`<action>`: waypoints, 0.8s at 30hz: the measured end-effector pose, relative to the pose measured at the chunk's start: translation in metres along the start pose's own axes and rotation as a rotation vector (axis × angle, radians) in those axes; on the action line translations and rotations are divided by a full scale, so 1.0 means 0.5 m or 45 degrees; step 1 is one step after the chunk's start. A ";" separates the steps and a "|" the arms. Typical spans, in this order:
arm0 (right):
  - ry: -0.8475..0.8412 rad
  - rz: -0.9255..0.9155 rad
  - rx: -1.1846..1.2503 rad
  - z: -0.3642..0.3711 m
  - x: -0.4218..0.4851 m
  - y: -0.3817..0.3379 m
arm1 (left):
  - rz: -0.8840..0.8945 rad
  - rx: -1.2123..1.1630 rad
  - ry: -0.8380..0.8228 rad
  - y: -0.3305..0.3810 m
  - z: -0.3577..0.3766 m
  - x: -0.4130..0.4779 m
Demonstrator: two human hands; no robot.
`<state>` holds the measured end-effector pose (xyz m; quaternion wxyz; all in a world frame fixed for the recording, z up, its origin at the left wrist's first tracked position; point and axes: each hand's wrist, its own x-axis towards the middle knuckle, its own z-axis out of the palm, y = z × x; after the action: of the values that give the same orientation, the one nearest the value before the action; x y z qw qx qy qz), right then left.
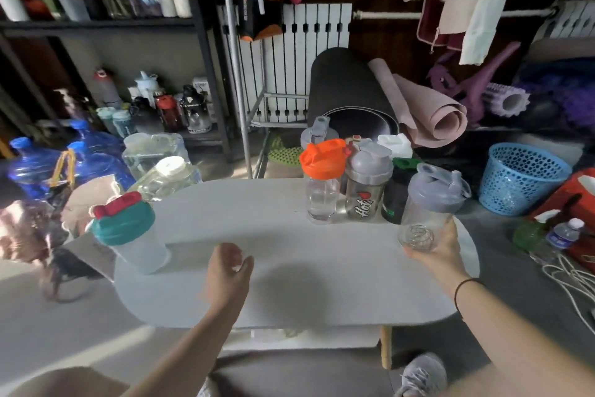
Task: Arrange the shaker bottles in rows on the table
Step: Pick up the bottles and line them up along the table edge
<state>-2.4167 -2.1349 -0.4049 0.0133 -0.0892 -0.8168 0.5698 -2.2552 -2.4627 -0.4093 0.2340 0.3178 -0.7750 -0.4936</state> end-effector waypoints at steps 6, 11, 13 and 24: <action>0.140 0.124 0.066 0.032 -0.018 -0.019 | -0.486 -0.172 0.614 -0.083 -0.139 -0.015; 0.219 0.201 0.179 0.051 -0.022 -0.033 | -0.496 -0.186 0.672 -0.116 -0.239 0.037; 0.241 0.220 0.195 0.056 -0.023 -0.041 | -0.299 -0.262 0.593 -0.111 -0.260 0.068; 0.056 0.048 0.097 0.010 -0.016 -0.053 | -0.081 -0.159 0.132 -0.094 -0.241 0.190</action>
<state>-2.4128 -2.1496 -0.3811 0.0239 -0.1165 -0.7923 0.5984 -2.2270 -2.6203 -0.3989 0.2774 0.3520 -0.7191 -0.5310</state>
